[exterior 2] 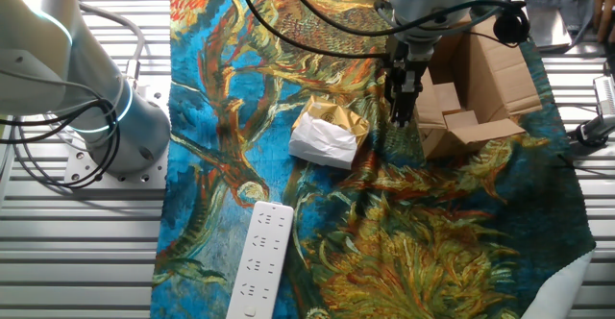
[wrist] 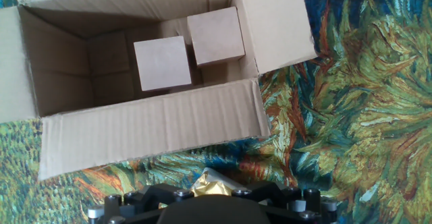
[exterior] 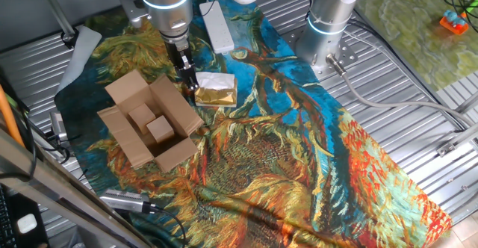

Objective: Cover the box

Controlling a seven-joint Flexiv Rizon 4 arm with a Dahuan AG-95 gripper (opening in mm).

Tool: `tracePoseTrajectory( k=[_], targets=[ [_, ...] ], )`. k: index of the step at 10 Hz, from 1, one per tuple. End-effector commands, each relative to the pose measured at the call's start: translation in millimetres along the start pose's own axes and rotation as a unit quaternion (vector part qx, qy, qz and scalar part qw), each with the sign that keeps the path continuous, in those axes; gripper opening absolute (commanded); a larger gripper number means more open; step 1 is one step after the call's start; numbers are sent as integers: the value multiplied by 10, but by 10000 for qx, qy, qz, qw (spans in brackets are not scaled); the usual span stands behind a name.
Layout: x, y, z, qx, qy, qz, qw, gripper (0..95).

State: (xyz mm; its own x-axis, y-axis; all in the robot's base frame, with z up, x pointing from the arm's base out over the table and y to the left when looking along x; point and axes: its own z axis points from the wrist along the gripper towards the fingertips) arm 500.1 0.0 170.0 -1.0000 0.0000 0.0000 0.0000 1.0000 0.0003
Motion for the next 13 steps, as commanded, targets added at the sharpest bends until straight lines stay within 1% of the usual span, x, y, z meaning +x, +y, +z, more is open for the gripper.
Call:
tracePoseTrajectory(
  k=[1, 2, 13],
  targets=[
    [1, 0, 0, -110, -21, -90, 9999, 0],
    [1, 0, 0, -62, -7, -90, 9999, 0],
    [1, 0, 0, -55, -3, -90, 9999, 0]
  ],
)
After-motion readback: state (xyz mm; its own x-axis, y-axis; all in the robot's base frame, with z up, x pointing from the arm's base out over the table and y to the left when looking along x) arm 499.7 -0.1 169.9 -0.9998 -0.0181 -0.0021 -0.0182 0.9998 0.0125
